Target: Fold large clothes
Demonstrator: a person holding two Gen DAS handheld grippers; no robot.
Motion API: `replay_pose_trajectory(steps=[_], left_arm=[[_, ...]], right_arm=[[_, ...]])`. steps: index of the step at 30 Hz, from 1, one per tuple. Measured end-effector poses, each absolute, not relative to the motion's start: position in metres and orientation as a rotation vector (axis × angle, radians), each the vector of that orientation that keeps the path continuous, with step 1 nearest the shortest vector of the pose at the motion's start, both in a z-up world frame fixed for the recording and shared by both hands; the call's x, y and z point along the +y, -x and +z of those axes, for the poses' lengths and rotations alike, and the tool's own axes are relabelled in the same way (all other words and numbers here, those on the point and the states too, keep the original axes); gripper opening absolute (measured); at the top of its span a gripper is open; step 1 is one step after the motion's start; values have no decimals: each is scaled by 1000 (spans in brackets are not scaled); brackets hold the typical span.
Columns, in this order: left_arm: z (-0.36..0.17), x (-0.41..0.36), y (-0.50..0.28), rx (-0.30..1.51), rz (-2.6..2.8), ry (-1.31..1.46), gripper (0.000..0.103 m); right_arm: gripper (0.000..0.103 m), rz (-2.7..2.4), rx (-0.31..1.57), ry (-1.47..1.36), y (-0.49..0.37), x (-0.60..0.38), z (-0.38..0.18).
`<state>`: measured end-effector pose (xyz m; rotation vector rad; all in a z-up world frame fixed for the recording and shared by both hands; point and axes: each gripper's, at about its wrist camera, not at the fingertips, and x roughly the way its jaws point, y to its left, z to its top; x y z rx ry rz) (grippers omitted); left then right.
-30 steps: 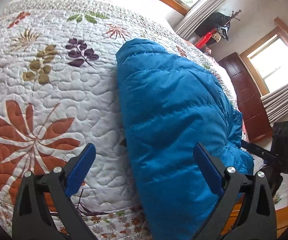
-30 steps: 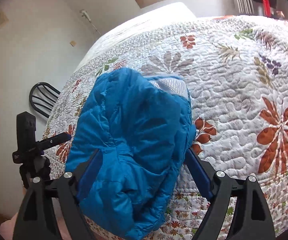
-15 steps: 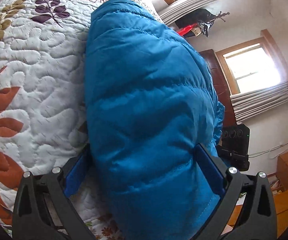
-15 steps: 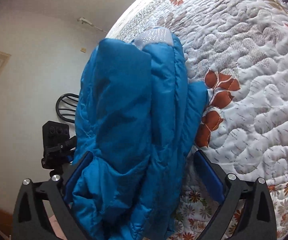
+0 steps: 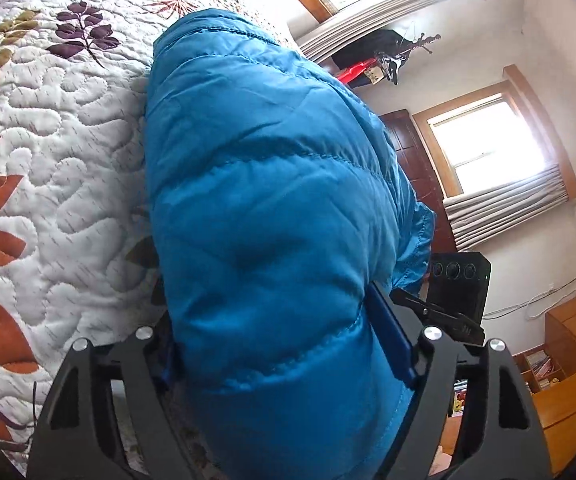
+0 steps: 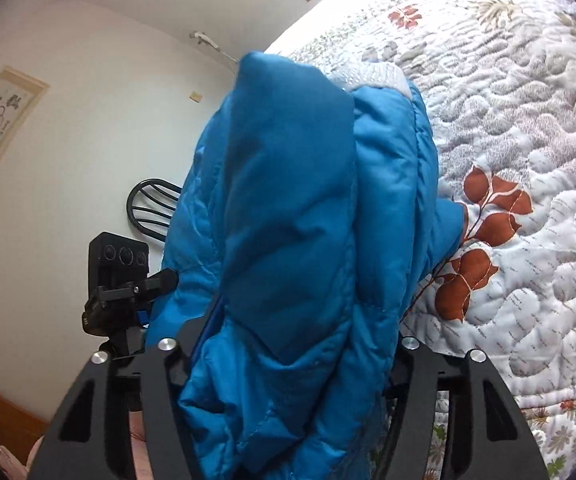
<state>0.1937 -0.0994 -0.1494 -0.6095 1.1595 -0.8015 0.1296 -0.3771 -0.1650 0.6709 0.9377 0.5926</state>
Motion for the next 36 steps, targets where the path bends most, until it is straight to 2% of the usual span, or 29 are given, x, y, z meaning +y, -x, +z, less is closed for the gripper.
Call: replay_pose_trajectory(steps=[4, 9, 19, 26, 30, 36], left_arm=[[-143, -89, -192, 1139, -800, 632, 75], [-119, -63, -189, 1042, -756, 631, 75], [-105, 28, -236, 946, -589, 673, 75], [-134, 79, -276, 941, -524, 679, 75], [-152, 86, -283, 944, -527, 658, 81], [-151, 82, -283, 936, -512, 624, 86]], right_arm=[[53, 602, 907, -578, -135, -358, -141], [53, 662, 896, -488, -162, -331, -109], [53, 758, 935, -420, -279, -230, -75], [53, 761, 1003, -445, -340, -188, -109], [58, 788, 1015, -503, -350, -197, -143], [64, 806, 1021, -539, -359, -204, -158]])
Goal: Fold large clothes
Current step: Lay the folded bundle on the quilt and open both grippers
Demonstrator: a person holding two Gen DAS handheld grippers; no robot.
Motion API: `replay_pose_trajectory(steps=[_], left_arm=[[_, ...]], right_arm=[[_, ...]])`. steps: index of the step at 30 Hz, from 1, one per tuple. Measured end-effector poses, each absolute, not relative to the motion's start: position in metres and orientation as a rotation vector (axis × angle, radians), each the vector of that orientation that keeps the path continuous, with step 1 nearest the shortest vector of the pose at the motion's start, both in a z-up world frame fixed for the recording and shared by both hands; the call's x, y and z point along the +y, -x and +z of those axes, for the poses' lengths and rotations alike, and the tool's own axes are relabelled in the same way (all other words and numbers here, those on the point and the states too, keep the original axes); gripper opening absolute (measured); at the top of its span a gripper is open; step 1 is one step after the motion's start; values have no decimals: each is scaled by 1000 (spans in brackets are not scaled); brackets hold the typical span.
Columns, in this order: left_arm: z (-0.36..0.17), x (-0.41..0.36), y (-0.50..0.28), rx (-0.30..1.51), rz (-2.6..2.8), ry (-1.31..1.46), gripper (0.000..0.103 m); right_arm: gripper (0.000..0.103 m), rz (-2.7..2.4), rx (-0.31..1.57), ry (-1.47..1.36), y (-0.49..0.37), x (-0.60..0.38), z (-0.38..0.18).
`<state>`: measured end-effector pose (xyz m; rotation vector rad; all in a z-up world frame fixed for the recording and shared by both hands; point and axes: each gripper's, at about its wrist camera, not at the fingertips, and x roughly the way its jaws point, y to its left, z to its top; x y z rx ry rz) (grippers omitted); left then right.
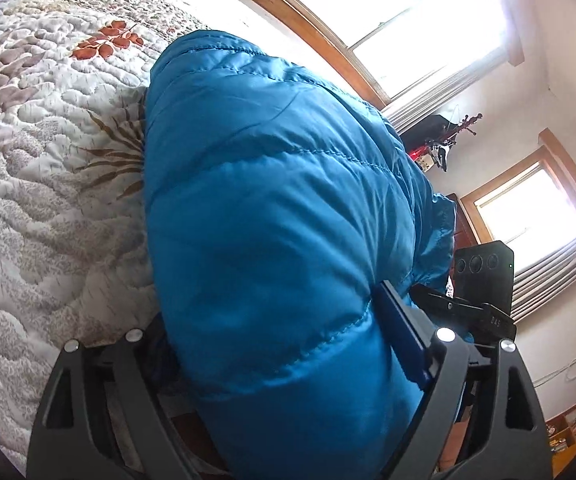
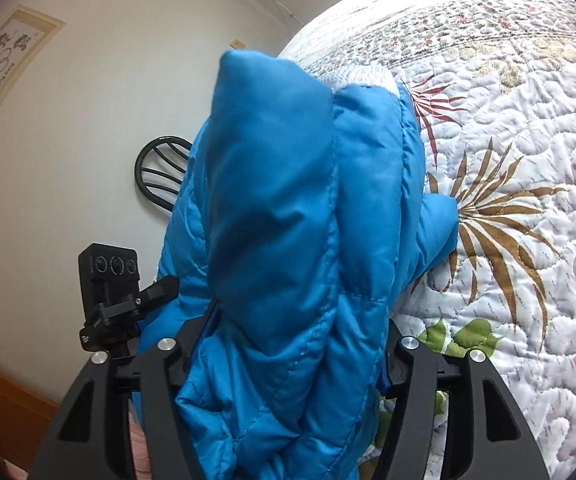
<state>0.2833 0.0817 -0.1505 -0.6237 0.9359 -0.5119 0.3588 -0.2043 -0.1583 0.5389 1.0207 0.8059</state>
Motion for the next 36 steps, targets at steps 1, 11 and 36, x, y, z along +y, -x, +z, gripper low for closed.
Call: replay_pose_trajectory(steps=[1, 11, 36], left_arm=[[-150, 83, -286, 931, -511, 623, 86], [-134, 87, -258, 902, -366, 540, 90], [-53, 19, -39, 807, -10, 104, 98]], right_arm=[[66, 811, 1017, -546, -358, -206, -161], [81, 755, 958, -525, -327, -222, -156], [99, 184, 783, 8, -85, -188, -67]])
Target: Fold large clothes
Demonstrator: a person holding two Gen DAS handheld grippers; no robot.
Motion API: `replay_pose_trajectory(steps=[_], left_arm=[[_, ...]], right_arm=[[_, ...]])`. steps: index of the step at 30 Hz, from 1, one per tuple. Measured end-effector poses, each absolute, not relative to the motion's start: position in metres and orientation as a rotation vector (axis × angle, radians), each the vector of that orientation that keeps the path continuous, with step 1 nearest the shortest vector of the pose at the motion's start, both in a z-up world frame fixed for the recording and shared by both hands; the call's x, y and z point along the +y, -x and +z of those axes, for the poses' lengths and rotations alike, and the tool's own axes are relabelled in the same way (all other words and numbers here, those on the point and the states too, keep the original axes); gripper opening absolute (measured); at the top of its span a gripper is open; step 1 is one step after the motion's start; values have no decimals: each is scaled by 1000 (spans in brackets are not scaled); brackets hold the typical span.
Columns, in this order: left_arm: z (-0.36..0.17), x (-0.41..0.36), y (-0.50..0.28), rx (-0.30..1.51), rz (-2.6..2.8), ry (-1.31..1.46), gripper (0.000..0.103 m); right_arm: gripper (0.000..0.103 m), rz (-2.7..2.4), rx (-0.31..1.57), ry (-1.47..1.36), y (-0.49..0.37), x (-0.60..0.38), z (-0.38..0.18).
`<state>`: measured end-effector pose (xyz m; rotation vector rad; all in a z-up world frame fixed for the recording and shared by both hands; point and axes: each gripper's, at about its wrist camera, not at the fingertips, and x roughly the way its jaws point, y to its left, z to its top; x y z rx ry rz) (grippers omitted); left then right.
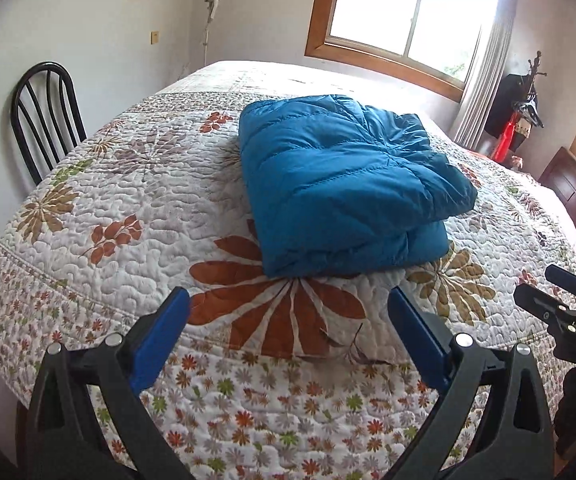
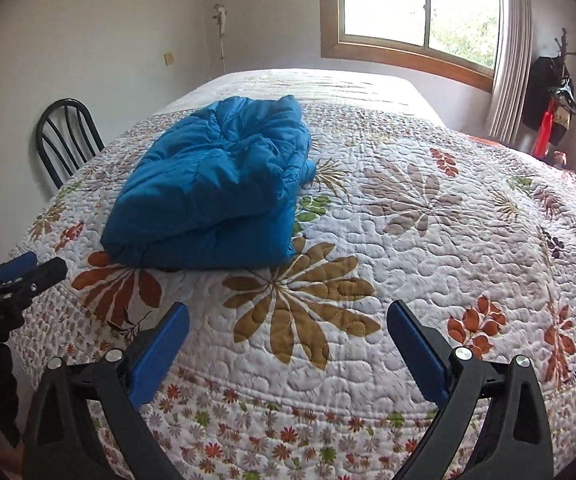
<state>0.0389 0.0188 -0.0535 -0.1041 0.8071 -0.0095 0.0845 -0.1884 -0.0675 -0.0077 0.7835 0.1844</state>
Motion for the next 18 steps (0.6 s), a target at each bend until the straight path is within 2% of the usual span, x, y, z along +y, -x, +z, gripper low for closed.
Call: replay_pose_trajectory(steps=[18], left_arm=[[-18, 13, 34, 726, 28, 60, 100]], right_arm=[[99, 157, 728, 22, -30, -185, -43]])
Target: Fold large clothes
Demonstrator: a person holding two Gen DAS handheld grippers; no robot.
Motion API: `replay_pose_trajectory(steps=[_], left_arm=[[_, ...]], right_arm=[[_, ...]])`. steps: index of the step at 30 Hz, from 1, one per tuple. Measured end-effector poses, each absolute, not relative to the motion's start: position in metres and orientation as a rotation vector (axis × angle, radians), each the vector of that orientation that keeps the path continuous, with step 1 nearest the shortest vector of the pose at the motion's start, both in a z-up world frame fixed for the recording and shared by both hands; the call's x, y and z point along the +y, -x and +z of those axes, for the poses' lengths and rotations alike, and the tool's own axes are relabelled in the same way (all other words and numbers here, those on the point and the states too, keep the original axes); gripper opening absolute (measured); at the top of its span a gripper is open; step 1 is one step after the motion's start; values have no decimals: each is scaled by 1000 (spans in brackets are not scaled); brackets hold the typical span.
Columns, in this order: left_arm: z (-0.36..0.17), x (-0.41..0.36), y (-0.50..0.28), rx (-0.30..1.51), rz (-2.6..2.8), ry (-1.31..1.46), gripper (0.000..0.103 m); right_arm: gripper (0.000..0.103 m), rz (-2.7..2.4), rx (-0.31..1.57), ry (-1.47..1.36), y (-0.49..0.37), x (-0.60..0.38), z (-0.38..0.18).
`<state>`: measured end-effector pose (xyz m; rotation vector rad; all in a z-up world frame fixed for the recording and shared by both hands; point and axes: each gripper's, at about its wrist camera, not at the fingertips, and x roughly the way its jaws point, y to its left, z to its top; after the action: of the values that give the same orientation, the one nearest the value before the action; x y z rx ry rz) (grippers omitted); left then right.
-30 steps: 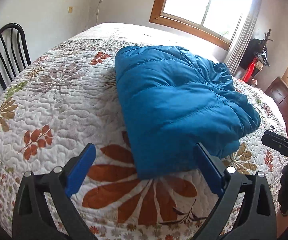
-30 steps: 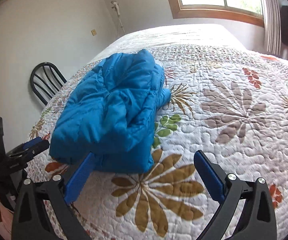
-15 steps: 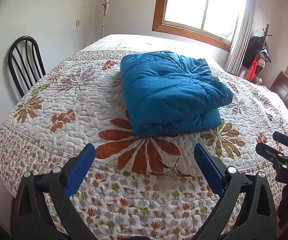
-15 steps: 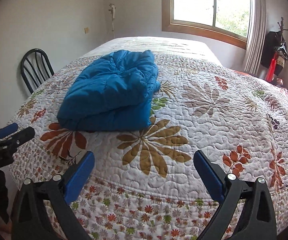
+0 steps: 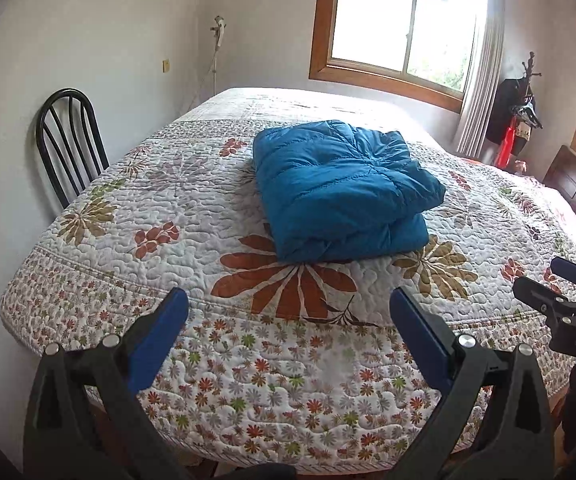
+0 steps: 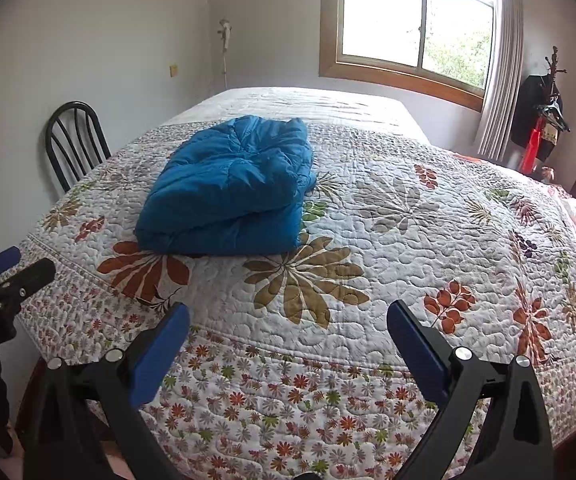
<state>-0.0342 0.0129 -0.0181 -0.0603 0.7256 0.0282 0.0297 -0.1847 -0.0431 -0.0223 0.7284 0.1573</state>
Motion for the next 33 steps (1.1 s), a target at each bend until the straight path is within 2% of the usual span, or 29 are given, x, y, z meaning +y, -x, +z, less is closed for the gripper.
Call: replay_pose_trajectory(steps=[33], left_arm=[[-16, 18, 52, 737, 32, 72, 100]], right_arm=[[99, 139, 730, 31, -19, -182, -41]])
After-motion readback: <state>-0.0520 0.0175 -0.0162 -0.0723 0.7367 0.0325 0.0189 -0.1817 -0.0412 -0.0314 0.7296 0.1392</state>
